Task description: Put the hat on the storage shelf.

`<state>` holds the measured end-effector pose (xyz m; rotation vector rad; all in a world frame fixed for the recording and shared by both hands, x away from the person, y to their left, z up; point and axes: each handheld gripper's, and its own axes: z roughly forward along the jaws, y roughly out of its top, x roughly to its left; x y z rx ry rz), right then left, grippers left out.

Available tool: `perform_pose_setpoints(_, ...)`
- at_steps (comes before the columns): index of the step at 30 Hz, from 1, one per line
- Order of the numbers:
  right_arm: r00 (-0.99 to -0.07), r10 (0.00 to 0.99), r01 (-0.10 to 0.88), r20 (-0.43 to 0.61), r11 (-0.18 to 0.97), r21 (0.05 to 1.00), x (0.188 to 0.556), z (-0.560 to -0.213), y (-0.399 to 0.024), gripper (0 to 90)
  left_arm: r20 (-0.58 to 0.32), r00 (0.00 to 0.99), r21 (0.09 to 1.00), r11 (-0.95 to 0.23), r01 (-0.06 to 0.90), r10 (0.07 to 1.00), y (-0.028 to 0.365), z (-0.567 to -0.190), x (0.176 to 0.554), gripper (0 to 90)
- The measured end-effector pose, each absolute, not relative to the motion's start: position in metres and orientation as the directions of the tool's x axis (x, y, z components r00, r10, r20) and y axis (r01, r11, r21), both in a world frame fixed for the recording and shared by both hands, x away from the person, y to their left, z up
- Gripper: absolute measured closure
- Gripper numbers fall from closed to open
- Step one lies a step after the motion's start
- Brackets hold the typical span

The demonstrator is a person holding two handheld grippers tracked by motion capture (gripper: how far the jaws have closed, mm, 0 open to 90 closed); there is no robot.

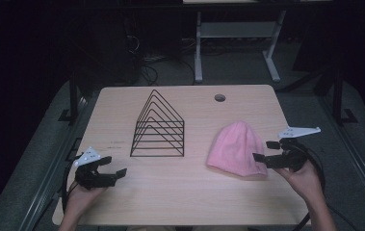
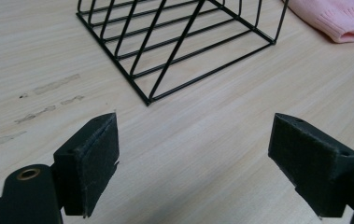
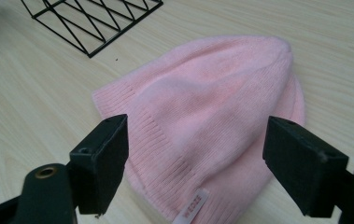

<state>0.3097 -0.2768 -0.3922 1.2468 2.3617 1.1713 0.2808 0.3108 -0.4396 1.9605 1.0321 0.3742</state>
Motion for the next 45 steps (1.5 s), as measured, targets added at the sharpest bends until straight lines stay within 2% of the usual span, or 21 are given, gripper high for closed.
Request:
perform_pose_setpoints(17, -0.615, 0.757, 0.635, 0.222, 0.309, 0.708, 0.356, -0.395, -0.28, 21.4, -0.124, 0.592, 0.809, -0.264, 0.525, 0.797, 0.311, -0.439, 0.28, 15.8)
perform_pose_setpoints(32, -0.621, 0.751, 0.657, 0.225, 0.342, 0.672, 0.385, -0.402, -0.276, 21.4, -0.127, 0.603, 0.802, -0.276, 0.53, 0.788, 0.305, -0.443, 0.286, 15.9)
perform_pose_setpoints(45, -0.613, 0.759, 0.669, 0.219, 0.351, 0.655, 0.416, -0.395, -0.269, 21.7, -0.131, 0.6, 0.808, -0.266, 0.525, 0.789, 0.307, -0.44, 0.285, 15.8)
